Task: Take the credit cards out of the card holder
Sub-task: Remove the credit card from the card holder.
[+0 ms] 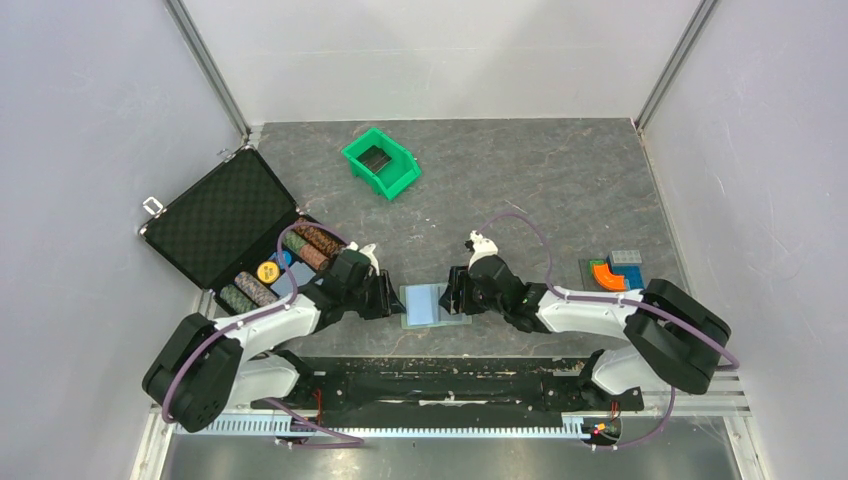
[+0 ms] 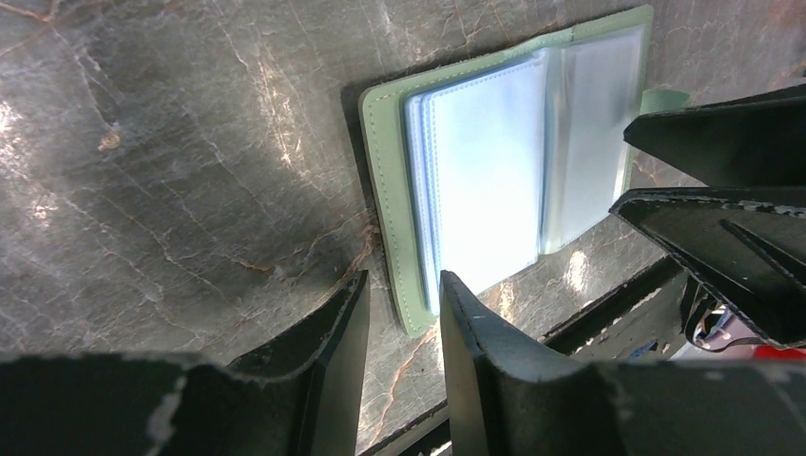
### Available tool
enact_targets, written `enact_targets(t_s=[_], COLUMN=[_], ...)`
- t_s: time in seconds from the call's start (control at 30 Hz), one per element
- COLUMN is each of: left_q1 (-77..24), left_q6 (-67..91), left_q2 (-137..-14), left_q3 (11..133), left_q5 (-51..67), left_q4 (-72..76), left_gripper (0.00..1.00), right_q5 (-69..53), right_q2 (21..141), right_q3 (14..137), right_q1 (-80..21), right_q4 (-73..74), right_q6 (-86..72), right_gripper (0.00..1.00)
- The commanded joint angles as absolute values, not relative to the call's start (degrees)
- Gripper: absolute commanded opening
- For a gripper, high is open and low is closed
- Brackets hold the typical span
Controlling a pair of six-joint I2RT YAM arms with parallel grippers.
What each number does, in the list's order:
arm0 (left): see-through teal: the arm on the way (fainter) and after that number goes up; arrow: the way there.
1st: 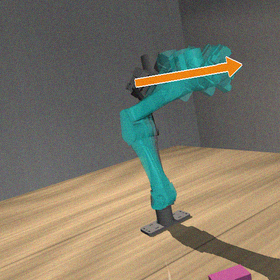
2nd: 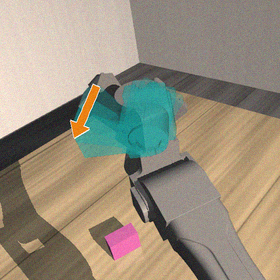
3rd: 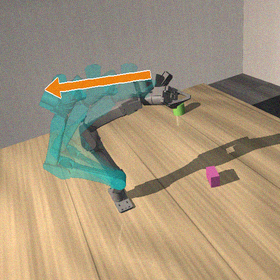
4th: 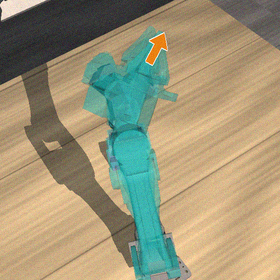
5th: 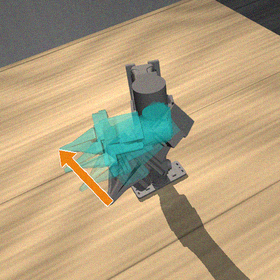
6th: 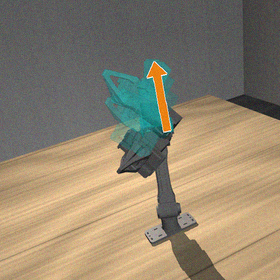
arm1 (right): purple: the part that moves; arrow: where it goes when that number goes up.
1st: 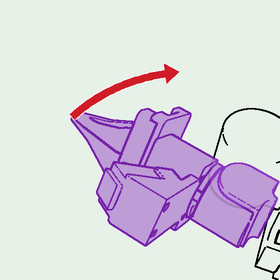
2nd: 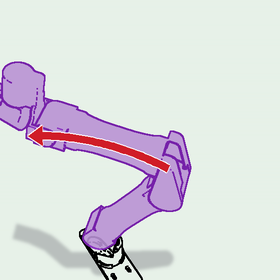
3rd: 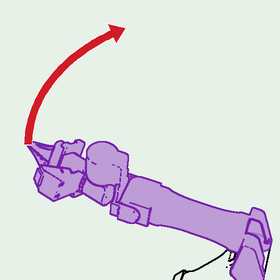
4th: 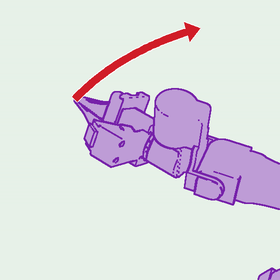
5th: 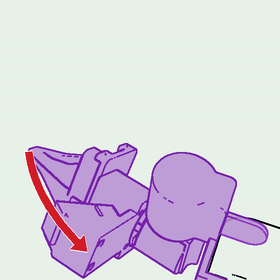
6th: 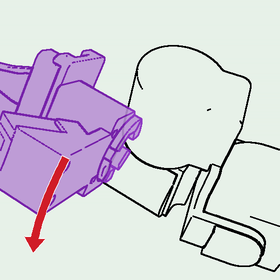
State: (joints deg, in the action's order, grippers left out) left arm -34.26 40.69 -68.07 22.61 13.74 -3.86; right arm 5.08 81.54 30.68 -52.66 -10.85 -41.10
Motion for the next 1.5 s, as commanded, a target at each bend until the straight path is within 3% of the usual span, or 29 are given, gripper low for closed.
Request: enact_targets(t_s=[0.0,0.2,0.93,1.47], left_q1=[-34.6,-34.6,-34.7,-34.7], left_q6=[42.5,43.4,42.0,42.2], left_q2=[-66.3,-64.1,-75.1,-74.1], left_q3=[22.4,22.9,22.9,22.5], left_q5=[15.6,15.2,17.4,17.2], left_q4=[-0.6,-0.9,4.0,3.9], left_gripper=[0.40,0.39,0.32,0.33], right_q5=[7.2,8.0,8.1,13.3], right_q2=[77.7,77.5,83.3,80.6], right_q3=[31.9,31.7,32.1,33.7], right_q1=[-52.8,-52.8,-52.9,-52.9], right_q4=[-10.2,-9.1,-7.6,-3.1], right_q6=[-40.1,-40.0,-40.1,-37.4], right_gripper=[0.56,0.56,0.56,0.56])
